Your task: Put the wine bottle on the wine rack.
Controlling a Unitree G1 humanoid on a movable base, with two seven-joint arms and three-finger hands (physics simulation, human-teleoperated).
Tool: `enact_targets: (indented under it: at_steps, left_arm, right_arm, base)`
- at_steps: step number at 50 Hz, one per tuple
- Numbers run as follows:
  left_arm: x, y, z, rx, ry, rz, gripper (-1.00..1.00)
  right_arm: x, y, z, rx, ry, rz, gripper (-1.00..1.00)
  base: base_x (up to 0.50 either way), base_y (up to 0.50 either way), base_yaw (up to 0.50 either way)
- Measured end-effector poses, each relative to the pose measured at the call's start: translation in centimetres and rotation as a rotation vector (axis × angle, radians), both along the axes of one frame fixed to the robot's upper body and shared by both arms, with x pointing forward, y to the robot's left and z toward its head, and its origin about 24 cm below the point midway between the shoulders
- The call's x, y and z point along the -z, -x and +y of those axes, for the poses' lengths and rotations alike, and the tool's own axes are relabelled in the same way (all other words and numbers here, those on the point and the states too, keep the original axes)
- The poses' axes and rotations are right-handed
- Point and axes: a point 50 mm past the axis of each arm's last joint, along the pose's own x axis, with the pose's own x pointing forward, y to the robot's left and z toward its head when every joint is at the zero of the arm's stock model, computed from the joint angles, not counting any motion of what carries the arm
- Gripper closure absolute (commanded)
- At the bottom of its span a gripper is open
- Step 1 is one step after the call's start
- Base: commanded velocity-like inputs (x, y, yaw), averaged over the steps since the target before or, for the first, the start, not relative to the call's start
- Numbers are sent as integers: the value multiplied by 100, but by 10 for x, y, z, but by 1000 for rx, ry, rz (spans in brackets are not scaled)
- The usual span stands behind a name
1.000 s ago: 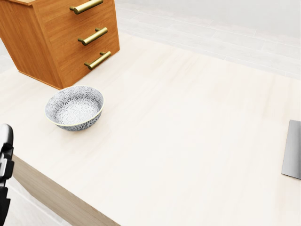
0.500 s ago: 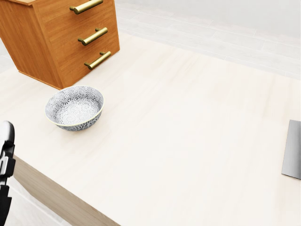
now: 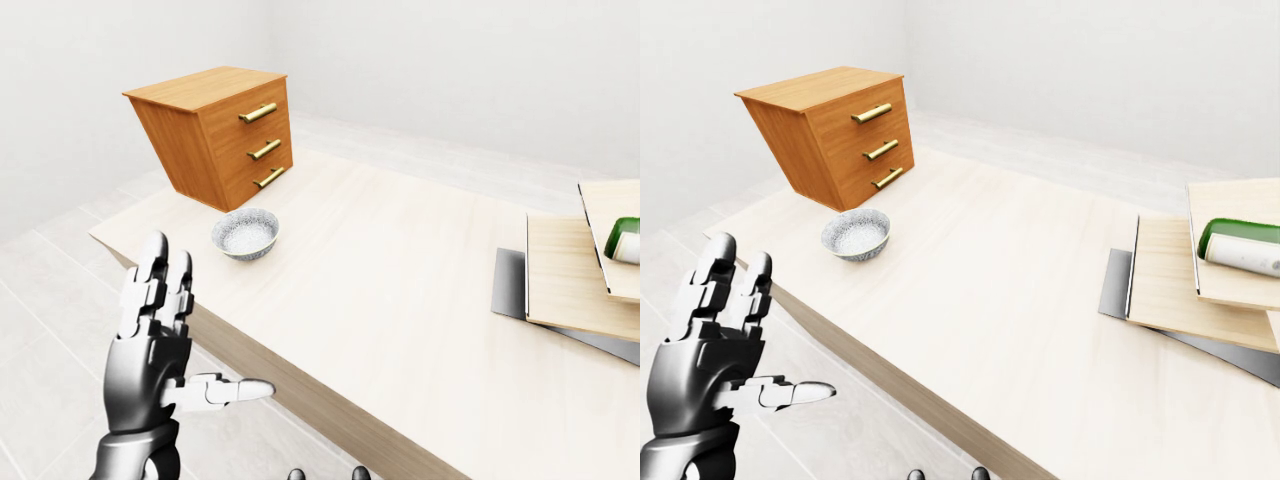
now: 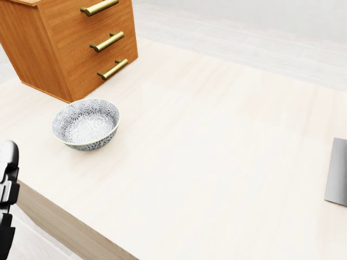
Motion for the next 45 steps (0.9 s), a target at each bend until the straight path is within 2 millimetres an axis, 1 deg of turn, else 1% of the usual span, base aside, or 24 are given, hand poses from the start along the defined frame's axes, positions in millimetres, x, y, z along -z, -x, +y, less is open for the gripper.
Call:
enact_targets:
  at_steps: [3,4,5,6,8,10,13,31,45]
  left_arm:
    - [0,0,0,0,1,2,-100]
    - [1,0,0,0,1,3,-100]
    - [1,0,0,0,1,4,-100]
    - [1,0,0,0,1,5,-100]
    - [1,0,0,1,2,7,-100]
    - [2,0,0,1,2,10,-100]
    - [3,-1,0,1,3,15,-100]
    - [7,-2,-1,5,8,34,-100]
    - [9,-3,0,5,11,41,-100]
  right_arm:
    - [1,1,0,2,1,14,-47]
    - [2,2,0,3,2,17,-57]
    - [2,2,0,4,2,21,-58]
    - [2,2,-1,5,2,24,-67]
    - [2,3,-1,6,4,29,-76]
    - [3,4,-1,8,5,35,-91]
    - [3,6,-2,11,6,42,-100]
    - [6,11,-3,31,-4,63,-100]
    - [19,21,-5,28,-8,93,-100]
  base:
    - [0,0,0]
    - [0,0,0]
    - [0,0,0]
    - [0,0,0]
    - [0,0,0]
    - [0,0,0]
    - [0,0,0]
    - [0,0,0]
    - [0,0,0]
